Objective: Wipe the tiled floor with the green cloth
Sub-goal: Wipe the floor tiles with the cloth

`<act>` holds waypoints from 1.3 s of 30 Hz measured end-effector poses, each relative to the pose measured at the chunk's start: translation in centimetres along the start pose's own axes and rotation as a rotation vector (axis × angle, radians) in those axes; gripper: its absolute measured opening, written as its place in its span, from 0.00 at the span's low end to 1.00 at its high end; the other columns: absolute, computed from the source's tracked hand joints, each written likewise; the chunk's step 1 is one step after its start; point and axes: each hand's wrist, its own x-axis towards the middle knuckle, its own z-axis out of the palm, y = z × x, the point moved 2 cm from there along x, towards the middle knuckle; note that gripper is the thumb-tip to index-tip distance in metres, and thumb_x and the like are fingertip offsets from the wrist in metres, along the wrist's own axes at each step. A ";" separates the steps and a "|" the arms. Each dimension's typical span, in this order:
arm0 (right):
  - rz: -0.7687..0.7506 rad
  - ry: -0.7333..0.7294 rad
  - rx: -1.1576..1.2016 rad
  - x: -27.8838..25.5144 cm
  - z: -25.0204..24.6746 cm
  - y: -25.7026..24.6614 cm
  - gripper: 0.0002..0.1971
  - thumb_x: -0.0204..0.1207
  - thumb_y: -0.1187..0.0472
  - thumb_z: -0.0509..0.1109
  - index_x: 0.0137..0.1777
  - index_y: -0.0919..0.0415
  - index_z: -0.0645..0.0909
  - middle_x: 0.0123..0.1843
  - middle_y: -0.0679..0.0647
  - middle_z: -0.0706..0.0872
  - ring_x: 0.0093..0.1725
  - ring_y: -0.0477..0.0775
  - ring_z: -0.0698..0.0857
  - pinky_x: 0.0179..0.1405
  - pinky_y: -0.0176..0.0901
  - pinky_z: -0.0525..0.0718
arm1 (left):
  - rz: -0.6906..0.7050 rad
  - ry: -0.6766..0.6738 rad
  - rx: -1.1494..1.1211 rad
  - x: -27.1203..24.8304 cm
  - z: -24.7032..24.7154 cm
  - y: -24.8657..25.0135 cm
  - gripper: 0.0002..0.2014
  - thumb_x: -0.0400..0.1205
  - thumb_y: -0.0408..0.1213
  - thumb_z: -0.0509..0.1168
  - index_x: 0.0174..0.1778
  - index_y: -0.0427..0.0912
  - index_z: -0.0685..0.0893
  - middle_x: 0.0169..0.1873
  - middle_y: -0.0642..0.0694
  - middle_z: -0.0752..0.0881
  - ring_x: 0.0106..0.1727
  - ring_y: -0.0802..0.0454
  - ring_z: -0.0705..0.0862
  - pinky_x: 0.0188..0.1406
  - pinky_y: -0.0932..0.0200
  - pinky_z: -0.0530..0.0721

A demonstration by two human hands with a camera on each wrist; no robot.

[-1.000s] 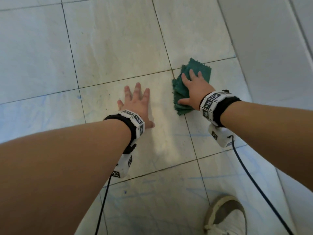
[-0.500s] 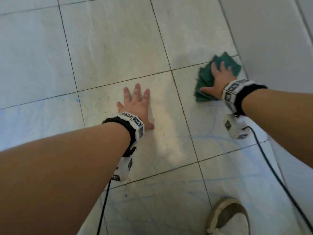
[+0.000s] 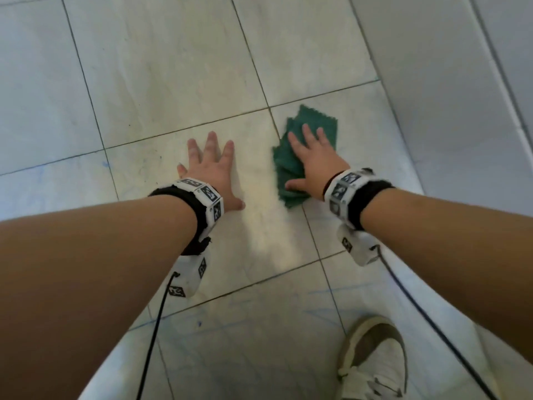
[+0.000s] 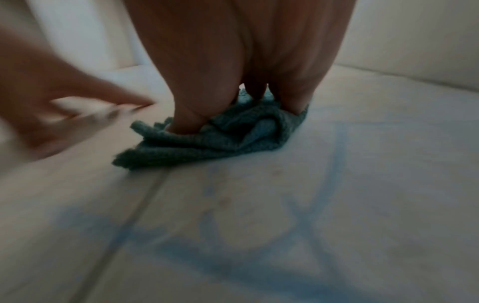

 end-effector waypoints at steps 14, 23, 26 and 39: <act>0.064 -0.031 0.030 -4.5 3.9 -2.1 0.55 0.77 0.38 0.71 0.88 0.52 0.34 0.88 0.56 0.32 0.87 0.68 0.35 0.86 0.58 0.49 | 0.028 0.019 0.030 0.3 0.1 0.0 0.61 0.72 0.57 0.77 0.87 0.53 0.36 0.85 0.46 0.29 0.84 0.33 0.31 0.81 0.26 0.51; 0.231 0.052 0.061 -0.7 -0.3 3.4 0.54 0.77 0.39 0.71 0.89 0.54 0.37 0.89 0.61 0.37 0.87 0.69 0.42 0.87 0.58 0.48 | 0.040 0.029 0.037 -0.2 0.4 0.0 0.59 0.73 0.57 0.76 0.87 0.53 0.37 0.85 0.47 0.30 0.84 0.33 0.32 0.81 0.27 0.51; 0.375 0.056 0.121 -2.4 0.4 7.8 0.52 0.79 0.38 0.69 0.89 0.55 0.38 0.89 0.62 0.39 0.87 0.71 0.43 0.86 0.59 0.50 | 0.043 0.027 0.029 -0.3 0.4 0.2 0.59 0.74 0.56 0.76 0.87 0.53 0.37 0.85 0.47 0.30 0.84 0.33 0.32 0.82 0.27 0.50; -0.001 -0.070 0.027 -6.7 6.7 -3.7 0.55 0.77 0.37 0.71 0.88 0.49 0.32 0.88 0.52 0.29 0.86 0.64 0.32 0.86 0.56 0.52 | 0.062 0.068 0.067 -1.1 1.7 0.2 0.59 0.74 0.59 0.75 0.87 0.52 0.37 0.85 0.47 0.31 0.85 0.34 0.33 0.83 0.31 0.50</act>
